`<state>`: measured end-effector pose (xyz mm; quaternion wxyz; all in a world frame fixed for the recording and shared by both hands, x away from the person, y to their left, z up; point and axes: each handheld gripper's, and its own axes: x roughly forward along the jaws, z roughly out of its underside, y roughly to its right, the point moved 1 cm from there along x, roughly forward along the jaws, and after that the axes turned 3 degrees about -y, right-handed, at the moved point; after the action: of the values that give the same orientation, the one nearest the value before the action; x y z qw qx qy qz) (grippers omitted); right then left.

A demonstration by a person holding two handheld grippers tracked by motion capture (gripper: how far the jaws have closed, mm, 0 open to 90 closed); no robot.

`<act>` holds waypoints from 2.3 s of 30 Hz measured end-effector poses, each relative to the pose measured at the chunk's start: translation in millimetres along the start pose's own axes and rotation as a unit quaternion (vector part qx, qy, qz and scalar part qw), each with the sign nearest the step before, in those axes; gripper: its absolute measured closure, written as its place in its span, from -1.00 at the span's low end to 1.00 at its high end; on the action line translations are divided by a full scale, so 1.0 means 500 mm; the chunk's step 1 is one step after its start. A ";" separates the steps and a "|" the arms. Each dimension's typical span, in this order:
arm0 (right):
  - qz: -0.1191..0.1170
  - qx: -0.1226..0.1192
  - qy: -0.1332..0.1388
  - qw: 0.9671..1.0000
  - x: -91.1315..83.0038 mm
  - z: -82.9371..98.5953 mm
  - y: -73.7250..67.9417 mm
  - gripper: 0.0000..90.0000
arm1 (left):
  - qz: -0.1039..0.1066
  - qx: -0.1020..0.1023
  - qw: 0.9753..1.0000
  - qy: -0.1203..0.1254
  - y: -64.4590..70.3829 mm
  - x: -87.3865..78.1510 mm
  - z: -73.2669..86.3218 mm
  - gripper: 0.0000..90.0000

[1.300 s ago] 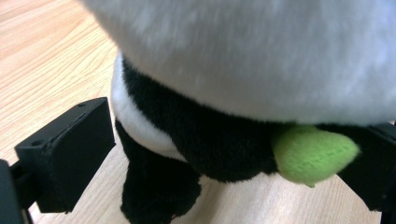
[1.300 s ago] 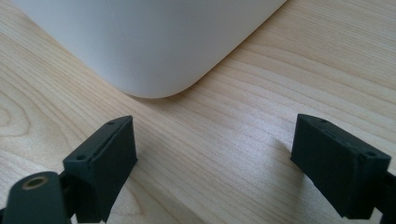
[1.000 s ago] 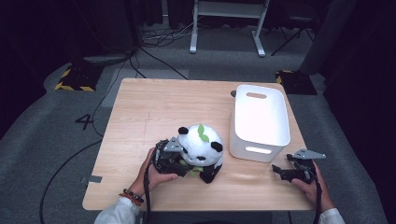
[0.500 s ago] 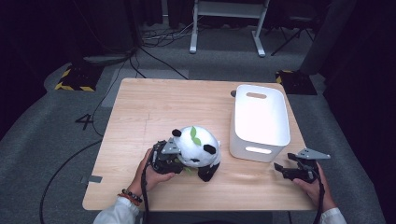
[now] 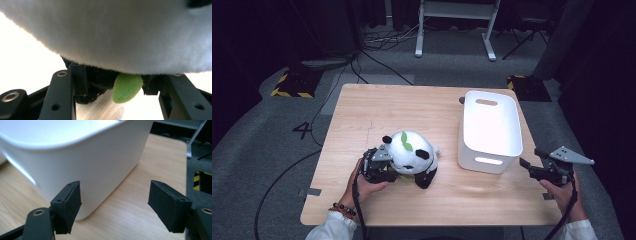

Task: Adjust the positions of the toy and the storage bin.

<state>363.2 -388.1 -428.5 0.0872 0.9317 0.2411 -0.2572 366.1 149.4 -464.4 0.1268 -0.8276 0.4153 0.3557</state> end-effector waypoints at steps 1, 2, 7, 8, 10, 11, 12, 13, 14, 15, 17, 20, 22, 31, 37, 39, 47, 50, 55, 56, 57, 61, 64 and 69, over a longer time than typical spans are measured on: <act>0.001 0.004 0.007 1.000 -0.004 -0.007 0.004 -0.41 | 0.001 -0.001 1.000 0.000 -0.001 -0.001 0.001 0.10; 0.001 0.004 0.007 1.000 -0.004 -0.007 0.004 -0.41 | 0.001 -0.001 1.000 0.000 -0.001 -0.001 0.001 0.10; 0.015 -0.005 0.034 0.999 -0.017 -0.053 0.005 -0.37 | -0.004 -0.006 1.000 0.001 -0.006 -0.007 0.009 0.09; 0.016 -0.007 0.038 0.999 -0.019 -0.060 0.005 -0.38 | -0.003 -0.008 1.000 0.001 -0.006 -0.007 0.010 0.09; 0.012 -0.002 0.046 0.999 -0.019 -0.073 0.005 -0.38 | -0.002 -0.009 1.000 0.001 -0.009 -0.009 0.012 0.09; 0.011 -0.003 0.045 0.999 -0.018 -0.077 0.005 -0.38 | -0.001 -0.012 1.000 0.002 -0.010 -0.009 0.013 0.08; 0.013 -0.004 0.042 0.999 -0.014 -0.082 0.002 -0.38 | -0.001 -0.014 1.000 0.003 -0.011 -0.009 0.014 0.08; 0.019 -0.007 0.042 0.999 -0.010 -0.088 0.001 -0.37 | -0.001 -0.014 1.000 0.003 -0.011 -0.009 0.014 0.08; 0.020 -0.008 0.039 0.999 -0.006 -0.093 -0.001 -0.39 | -0.001 -0.013 1.000 0.003 -0.012 -0.010 0.015 0.08; 0.019 -0.008 0.038 0.999 -0.002 -0.099 -0.002 -0.38 | -0.002 -0.013 1.000 0.002 -0.012 -0.010 0.015 0.08; 0.017 -0.009 0.040 0.999 0.006 -0.109 -0.004 -0.38 | -0.002 -0.013 1.000 0.002 -0.013 -0.011 0.016 0.07; 0.010 -0.006 0.030 0.999 0.021 -0.119 -0.009 -0.39 | 0.000 -0.016 1.000 0.002 -0.015 -0.013 0.019 0.07; 0.013 -0.007 0.016 1.000 0.036 -0.123 -0.013 -0.39 | -0.001 -0.014 1.000 0.002 -0.017 -0.014 0.020 0.07; -0.004 0.018 -0.014 1.000 0.084 -0.125 -0.017 -0.37 | 0.000 -0.013 1.000 0.002 -0.018 -0.014 0.023 0.05; -0.016 0.020 -0.020 0.999 0.100 -0.124 -0.027 -0.40 | 0.002 -0.014 1.000 0.004 -0.019 -0.013 0.024 0.05; -0.022 0.021 -0.022 0.999 0.104 -0.124 -0.031 -0.41 | 0.007 -0.018 1.000 0.005 -0.018 -0.011 0.024 0.04; -0.027 0.007 -0.036 0.999 0.128 -0.129 -0.050 -0.34 | 0.008 -0.017 1.000 0.005 -0.019 -0.011 0.025 0.04; -0.035 0.009 -0.036 0.999 0.135 -0.133 -0.054 -0.29 | 0.008 -0.018 1.000 0.004 -0.019 -0.012 0.026 0.03; -0.044 -0.002 -0.041 0.998 0.146 -0.142 -0.073 -0.22 | 0.008 -0.018 1.000 0.003 -0.019 -0.012 0.026 0.03; -0.049 -0.003 -0.041 0.998 0.147 -0.144 -0.077 -0.22 | 0.008 -0.017 1.000 0.004 -0.020 -0.012 0.026 0.03; -0.050 -0.005 -0.041 0.998 0.149 -0.145 -0.082 -0.21 | 0.008 -0.017 1.000 0.004 -0.020 -0.012 0.026 0.03; -0.057 -0.008 -0.043 0.997 0.154 -0.149 -0.105 -0.21 | 0.008 -0.015 1.000 0.003 -0.021 -0.012 0.026 0.03; -0.062 -0.014 -0.043 0.997 0.158 -0.152 -0.122 -0.22 | 0.010 -0.015 1.000 0.003 -0.022 -0.013 0.028 0.03; -0.067 -0.026 -0.043 0.997 0.164 -0.158 -0.149 -0.22 | 0.008 -0.014 1.000 -0.001 -0.025 -0.017 0.030 0.03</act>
<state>422.7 -267.7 -406.8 0.1044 0.8991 0.3055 -0.2957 365.4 169.8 -470.2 0.1131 -0.8255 0.4169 0.3632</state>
